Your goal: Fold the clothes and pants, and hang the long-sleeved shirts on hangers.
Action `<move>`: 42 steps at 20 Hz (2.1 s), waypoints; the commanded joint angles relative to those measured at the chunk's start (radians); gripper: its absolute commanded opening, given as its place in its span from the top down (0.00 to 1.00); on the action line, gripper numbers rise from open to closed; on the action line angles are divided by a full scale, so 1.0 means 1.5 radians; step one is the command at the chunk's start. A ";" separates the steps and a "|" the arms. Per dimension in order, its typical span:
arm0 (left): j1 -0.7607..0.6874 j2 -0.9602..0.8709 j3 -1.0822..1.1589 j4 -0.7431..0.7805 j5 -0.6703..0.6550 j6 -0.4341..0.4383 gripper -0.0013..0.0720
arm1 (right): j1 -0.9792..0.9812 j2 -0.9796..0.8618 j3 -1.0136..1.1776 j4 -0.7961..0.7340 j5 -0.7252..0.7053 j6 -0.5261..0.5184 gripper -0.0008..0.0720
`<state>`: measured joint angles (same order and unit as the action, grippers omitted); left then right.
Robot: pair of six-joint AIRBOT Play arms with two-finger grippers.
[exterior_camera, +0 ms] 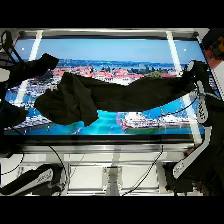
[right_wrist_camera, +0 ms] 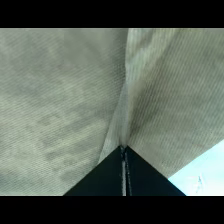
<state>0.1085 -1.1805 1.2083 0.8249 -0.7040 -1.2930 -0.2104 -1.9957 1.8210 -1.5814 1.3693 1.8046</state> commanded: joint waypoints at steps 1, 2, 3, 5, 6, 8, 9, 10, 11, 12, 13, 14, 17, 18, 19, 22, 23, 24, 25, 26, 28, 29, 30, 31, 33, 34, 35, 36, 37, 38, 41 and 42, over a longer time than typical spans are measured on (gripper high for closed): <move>0.000 0.001 0.001 0.000 0.000 0.000 0.20 | -0.015 0.006 0.005 -0.021 0.041 0.031 0.97; 0.000 0.001 0.001 0.000 0.000 0.000 0.20 | -0.025 0.011 0.006 -0.030 0.062 0.035 0.97; 0.000 0.001 0.001 0.000 0.001 0.000 0.20 | -0.039 0.017 0.006 -0.036 0.082 0.039 0.97; 0.000 0.001 0.001 0.000 0.001 0.000 0.20 | -0.065 0.032 0.006 -0.044 0.112 0.043 0.97; -0.001 0.001 0.001 0.000 0.001 0.000 0.20 | -0.077 0.041 0.006 -0.046 0.120 0.044 0.97; 0.000 0.001 0.001 0.000 0.002 0.000 0.20 | -0.099 0.064 0.006 -0.068 0.143 0.054 0.97; 0.000 0.001 0.001 0.000 0.003 0.000 0.20 | -0.109 0.070 0.006 -0.080 0.163 0.060 0.97; 0.000 0.001 0.001 0.000 0.003 0.000 0.20 | -0.121 0.071 0.005 -0.085 0.200 0.062 0.97; -0.001 0.001 0.001 0.000 0.003 0.000 0.20 | -0.129 0.070 0.003 -0.085 0.237 0.066 0.97; 0.000 0.001 0.001 0.000 0.003 0.000 0.20 | -0.135 0.070 0.000 -0.085 0.268 0.072 0.97; 0.000 0.001 0.001 0.000 0.003 0.000 0.20 | -0.138 0.070 -0.001 -0.085 0.291 0.078 0.97; 0.000 0.001 0.001 0.000 0.003 0.000 0.20 | -0.138 0.071 -0.001 -0.086 0.304 0.078 0.96; 0.000 0.001 0.001 0.000 0.003 0.000 0.20 | -0.138 0.071 -0.001 -0.093 0.316 0.110 0.71; 0.000 0.001 0.001 0.000 0.003 0.000 0.20 | -0.138 0.071 -0.001 -0.093 0.317 0.111 0.53; 0.000 0.001 0.001 0.000 0.003 0.000 0.20 | -0.138 0.071 -0.001 -0.094 0.316 0.111 0.51; 0.000 0.001 0.001 0.000 0.003 0.000 0.20 | -0.138 0.071 0.001 -0.125 0.306 0.110 0.51; 0.000 0.000 0.001 0.000 0.003 0.000 0.20 | -0.138 0.071 0.004 -0.140 0.286 0.110 0.51; 0.000 0.000 0.001 0.000 0.003 0.000 0.20 | -0.138 0.071 0.009 -0.143 0.254 0.110 0.51; 0.000 0.000 0.001 0.000 0.003 0.000 0.20 | -0.138 0.071 0.014 -0.141 0.217 0.110 0.51; 0.000 0.000 0.001 0.000 0.003 0.000 0.20 | -0.138 0.071 0.016 -0.132 0.176 0.110 0.51; 0.000 0.000 0.001 0.000 0.003 0.000 0.20 | -0.138 0.069 0.016 -0.094 0.106 0.096 0.20; 0.000 0.000 0.001 0.000 0.003 0.000 0.20 | -0.137 0.069 0.016 -0.074 0.072 0.049 0.10; 0.000 0.000 0.001 0.000 0.003 0.000 0.20 | -0.136 0.069 0.016 -0.064 0.056 0.003 0.10; -0.001 0.000 0.001 0.000 0.003 0.000 0.20 | -0.133 0.069 0.016 -0.067 0.051 -0.025 0.10; -0.001 0.000 0.001 0.000 0.003 0.000 0.20 | -0.130 0.068 0.016 -0.084 0.045 -0.049 0.10; -0.001 0.000 0.001 0.000 0.003 0.000 0.20 | -0.127 0.068 0.015 -0.083 0.043 -0.049 0.10; -0.001 0.000 0.001 0.000 0.003 0.000 0.20 | -0.120 0.063 0.015 -0.085 0.045 -0.064 0.10; -0.001 0.000 0.001 0.000 0.003 0.000 0.20 | -0.111 0.057 0.015 -0.098 0.054 -0.098 0.10; -0.001 0.000 0.001 0.000 0.003 0.000 0.20 | -0.099 0.050 0.014 -0.122 0.062 -0.132 0.10; -0.001 0.000 0.001 0.000 0.003 0.000 0.20 | -0.088 0.045 0.014 -0.140 0.065 -0.155 0.10; -0.001 0.000 0.001 0.000 0.003 0.000 0.20 | -0.064 0.038 0.014 -0.177 0.074 -0.174 0.11; -0.001 0.000 0.001 0.001 0.003 0.000 0.20 | -0.060 0.038 0.014 -0.190 0.083 -0.174 0.11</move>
<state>0.1085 -1.1805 1.2083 0.8249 -0.6998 -1.2934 -0.3290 -1.9297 1.8416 -1.7985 1.4662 1.5986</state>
